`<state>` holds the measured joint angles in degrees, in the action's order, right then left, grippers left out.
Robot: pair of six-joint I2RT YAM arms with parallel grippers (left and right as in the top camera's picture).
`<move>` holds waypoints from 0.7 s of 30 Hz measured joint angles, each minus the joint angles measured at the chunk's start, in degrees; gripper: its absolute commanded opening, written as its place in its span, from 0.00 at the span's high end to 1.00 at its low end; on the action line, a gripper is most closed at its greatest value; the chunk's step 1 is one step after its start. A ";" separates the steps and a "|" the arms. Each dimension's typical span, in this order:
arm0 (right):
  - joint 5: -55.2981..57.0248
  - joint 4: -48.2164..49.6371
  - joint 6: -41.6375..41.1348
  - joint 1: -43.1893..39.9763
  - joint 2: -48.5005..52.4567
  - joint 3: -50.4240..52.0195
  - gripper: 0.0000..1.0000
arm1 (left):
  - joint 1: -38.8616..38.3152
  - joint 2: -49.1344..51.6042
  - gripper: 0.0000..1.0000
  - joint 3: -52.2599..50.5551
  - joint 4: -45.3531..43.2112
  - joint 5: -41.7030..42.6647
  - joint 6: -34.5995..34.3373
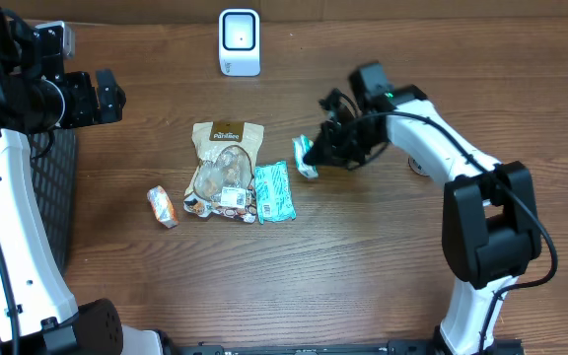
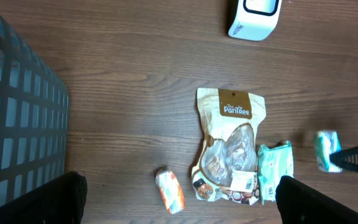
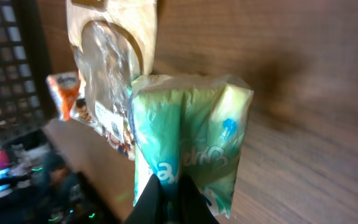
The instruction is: Scan the item barcode
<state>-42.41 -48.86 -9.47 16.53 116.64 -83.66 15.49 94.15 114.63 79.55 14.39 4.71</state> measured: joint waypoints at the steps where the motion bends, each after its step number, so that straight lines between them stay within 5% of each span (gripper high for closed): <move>1: -1.90 1.27 -0.22 -0.63 0.02 2.08 0.96 | 0.00 0.00 0.01 0.00 0.02 0.00 0.00; 5: -5.92 2.75 -0.87 -1.01 1.11 5.81 0.94 | 0.00 0.00 0.00 0.00 0.02 0.00 0.00; 13: -0.83 1.20 -2.21 -1.07 2.80 6.38 0.68 | 0.00 0.00 0.00 0.00 0.00 -0.02 0.00; 21: 9.79 -3.28 -2.82 -2.86 2.80 6.25 0.65 | 0.00 0.00 0.01 0.00 0.00 0.00 0.00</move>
<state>-32.62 -52.14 -12.29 13.67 119.44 -77.41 15.49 94.15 114.63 79.55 14.39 4.71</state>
